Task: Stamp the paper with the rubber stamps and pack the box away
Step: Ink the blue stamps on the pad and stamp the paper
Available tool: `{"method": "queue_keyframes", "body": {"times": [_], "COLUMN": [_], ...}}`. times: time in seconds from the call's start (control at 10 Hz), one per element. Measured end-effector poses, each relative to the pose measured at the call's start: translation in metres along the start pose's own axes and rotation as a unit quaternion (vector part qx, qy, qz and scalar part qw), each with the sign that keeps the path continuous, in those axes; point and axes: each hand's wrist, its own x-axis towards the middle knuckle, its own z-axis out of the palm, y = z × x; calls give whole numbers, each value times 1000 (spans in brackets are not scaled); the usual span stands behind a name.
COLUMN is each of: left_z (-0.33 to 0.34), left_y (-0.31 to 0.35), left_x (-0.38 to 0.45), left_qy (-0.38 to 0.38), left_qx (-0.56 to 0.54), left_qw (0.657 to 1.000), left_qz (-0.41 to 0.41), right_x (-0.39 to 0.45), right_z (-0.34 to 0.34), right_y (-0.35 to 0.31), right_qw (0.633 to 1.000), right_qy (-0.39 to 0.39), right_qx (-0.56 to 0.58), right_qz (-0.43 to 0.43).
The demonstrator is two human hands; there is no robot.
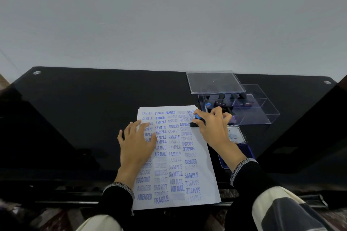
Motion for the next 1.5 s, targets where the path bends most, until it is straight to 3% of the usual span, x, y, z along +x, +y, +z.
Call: {"method": "queue_keyframes", "body": {"times": [0.4, 0.7, 1.0, 1.1, 1.3, 1.4, 1.5], "left_z": [0, 0, 0, 0, 0, 0, 0], "left_y": [0, 0, 0, 0, -1, 0, -1], "left_x": [0, 0, -1, 0, 0, 0, -1], "left_qy": [-1, 1, 5, 3, 2, 3, 1], "left_qx": [-2, -2, -5, -2, -3, -5, -1], "left_qw": [1000, 1000, 1000, 1000, 1000, 1000, 1000], "left_qz": [0, 0, 5, 4, 4, 4, 3], "right_x": [9, -1, 12, 14, 17, 17, 17], "right_z": [0, 6, 6, 8, -2, -13, -12], "right_y": [-2, 3, 7, 10, 14, 16, 21], "right_qw": [999, 1000, 999, 993, 919, 875, 856], "right_qy": [-25, 24, -33, -28, 69, 98, 105], "right_qx": [-18, 17, 4, 87, 351, 437, 464], "right_qz": [10, 1, 31, 76, 166, 182, 199]}}
